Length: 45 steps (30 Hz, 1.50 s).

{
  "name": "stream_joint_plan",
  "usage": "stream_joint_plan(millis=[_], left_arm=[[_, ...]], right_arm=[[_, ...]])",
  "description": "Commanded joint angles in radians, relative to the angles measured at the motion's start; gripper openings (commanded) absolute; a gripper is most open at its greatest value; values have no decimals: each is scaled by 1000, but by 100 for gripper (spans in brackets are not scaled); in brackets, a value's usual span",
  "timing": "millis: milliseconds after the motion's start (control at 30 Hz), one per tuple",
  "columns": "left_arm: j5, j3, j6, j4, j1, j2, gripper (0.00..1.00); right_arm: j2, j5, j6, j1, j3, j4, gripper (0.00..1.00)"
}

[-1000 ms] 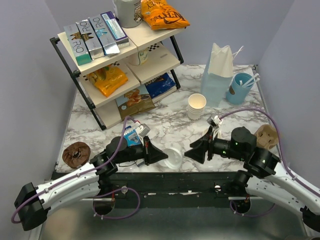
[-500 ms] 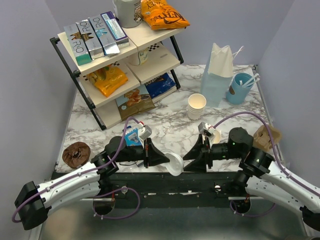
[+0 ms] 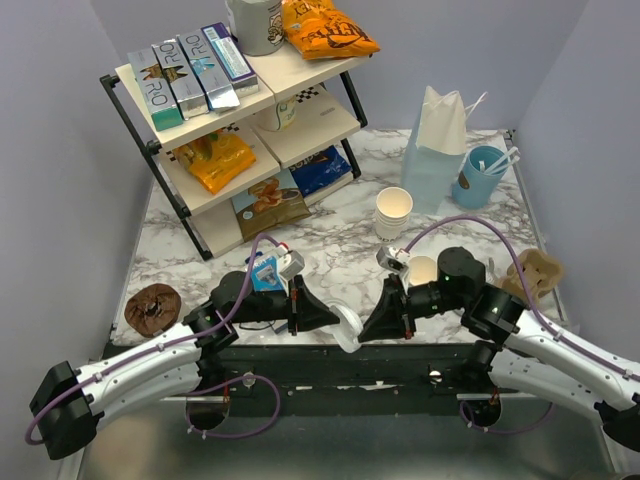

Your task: Pack the takeout coffee

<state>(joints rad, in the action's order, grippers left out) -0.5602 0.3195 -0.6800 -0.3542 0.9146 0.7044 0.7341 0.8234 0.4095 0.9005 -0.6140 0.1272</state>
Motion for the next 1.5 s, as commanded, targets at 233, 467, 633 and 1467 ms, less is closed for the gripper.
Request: stream_joint_plan(millis=[233, 467, 633, 1467], left_arm=[[-105, 10, -15, -159, 1, 38, 0], [-198, 10, -50, -272, 1, 63, 0], [-175, 10, -24, -200, 1, 24, 0], [-141, 30, -9, -128, 3, 58, 0]], right_arm=[[47, 71, 14, 6, 5, -133, 1], [56, -83, -80, 5, -38, -25, 1], [79, -471, -72, 5, -112, 248, 1], [91, -739, -57, 5, -81, 259, 5]])
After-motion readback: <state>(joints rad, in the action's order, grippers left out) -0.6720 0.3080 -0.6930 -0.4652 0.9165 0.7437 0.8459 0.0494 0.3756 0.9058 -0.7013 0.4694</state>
